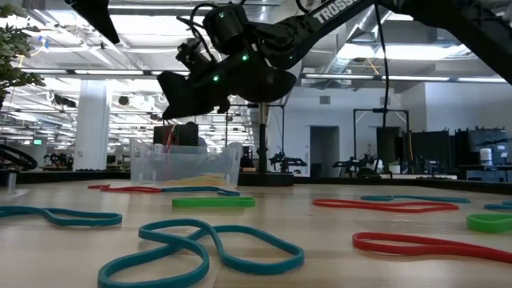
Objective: Pick and place items into bin
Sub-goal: Put the red rubber band into the transparent bin
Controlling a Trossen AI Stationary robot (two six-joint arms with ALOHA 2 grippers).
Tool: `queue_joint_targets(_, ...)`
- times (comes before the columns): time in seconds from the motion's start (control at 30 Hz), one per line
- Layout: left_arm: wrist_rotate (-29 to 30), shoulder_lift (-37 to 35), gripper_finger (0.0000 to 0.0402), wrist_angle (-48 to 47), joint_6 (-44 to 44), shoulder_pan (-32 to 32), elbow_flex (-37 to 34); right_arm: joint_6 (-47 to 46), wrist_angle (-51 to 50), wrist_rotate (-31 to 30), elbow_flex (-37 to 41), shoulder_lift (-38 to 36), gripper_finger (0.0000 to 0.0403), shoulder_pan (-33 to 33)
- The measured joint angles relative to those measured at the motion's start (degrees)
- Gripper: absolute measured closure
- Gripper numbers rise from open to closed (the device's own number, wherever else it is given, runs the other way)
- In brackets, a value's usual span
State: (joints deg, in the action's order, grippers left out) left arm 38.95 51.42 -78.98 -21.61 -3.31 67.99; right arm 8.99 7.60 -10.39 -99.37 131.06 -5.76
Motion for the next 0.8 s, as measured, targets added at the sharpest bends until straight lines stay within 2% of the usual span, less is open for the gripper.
queue_joint_targets(0.33,-10.1,0.8,0.0336,0.0,0.4,0.0,0.0,0.0,-3.1,0.0,0.0,-0.2,0.0308,1.1)
queue_joint_targets(0.57,-14.6,1.1,0.0336,0.6,0.9,0.0,-0.8,0.4,-10.5,0.1,0.0,-2.8,0.0295,4.3)
queue_joint_targets(0.7,-15.3,-0.3,0.0336,1.7,2.4,0.3,-6.2,2.5,-16.3,0.0,-0.1,-5.4,0.0295,6.9)
queue_joint_targets(0.8,-19.2,-2.5,0.0336,4.5,3.4,1.3,-12.6,3.5,-19.3,0.0,-0.1,-8.3,0.0295,8.6)
